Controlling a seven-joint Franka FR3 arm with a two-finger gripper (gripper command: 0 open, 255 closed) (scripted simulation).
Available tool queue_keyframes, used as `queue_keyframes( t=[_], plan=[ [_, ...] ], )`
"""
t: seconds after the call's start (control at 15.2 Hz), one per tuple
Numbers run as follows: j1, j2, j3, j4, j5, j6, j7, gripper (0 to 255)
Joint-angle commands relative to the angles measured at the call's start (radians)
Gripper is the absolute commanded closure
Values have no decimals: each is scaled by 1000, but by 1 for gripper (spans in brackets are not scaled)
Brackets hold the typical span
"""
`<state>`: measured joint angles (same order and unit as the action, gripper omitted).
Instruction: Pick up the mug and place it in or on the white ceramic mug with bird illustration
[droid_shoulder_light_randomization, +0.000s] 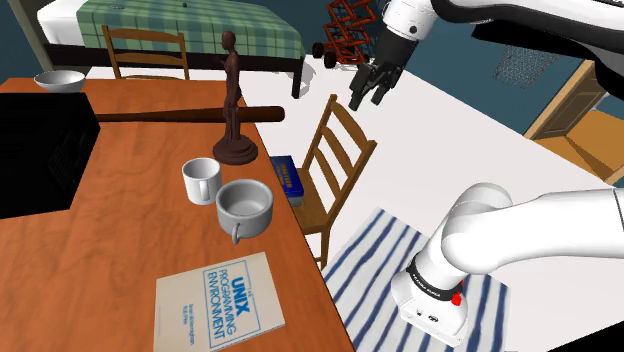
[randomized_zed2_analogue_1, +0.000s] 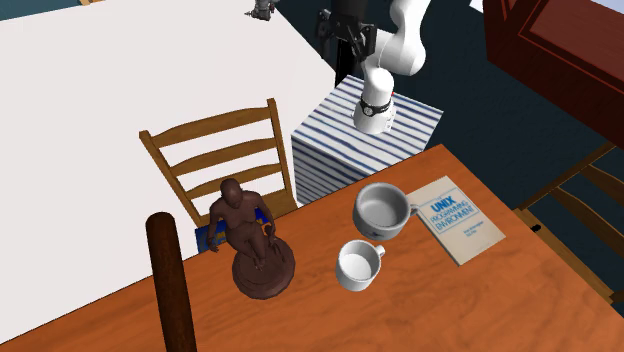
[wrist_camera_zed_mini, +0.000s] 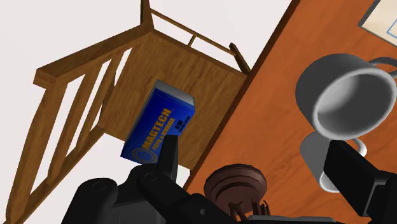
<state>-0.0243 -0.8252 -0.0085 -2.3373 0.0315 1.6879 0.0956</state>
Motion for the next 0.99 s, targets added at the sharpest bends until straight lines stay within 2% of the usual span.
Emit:
queue_keyframes(
  t=[0.0, 0.46, 0.92],
  plan=[
    [0, 0, 0, 0, 0, 0, 0, 0],
    [24, 196, 78, 2, 32, 184, 69, 0],
    [39, 429, 151, 68, 34, 341, 142, 0]
  ],
)
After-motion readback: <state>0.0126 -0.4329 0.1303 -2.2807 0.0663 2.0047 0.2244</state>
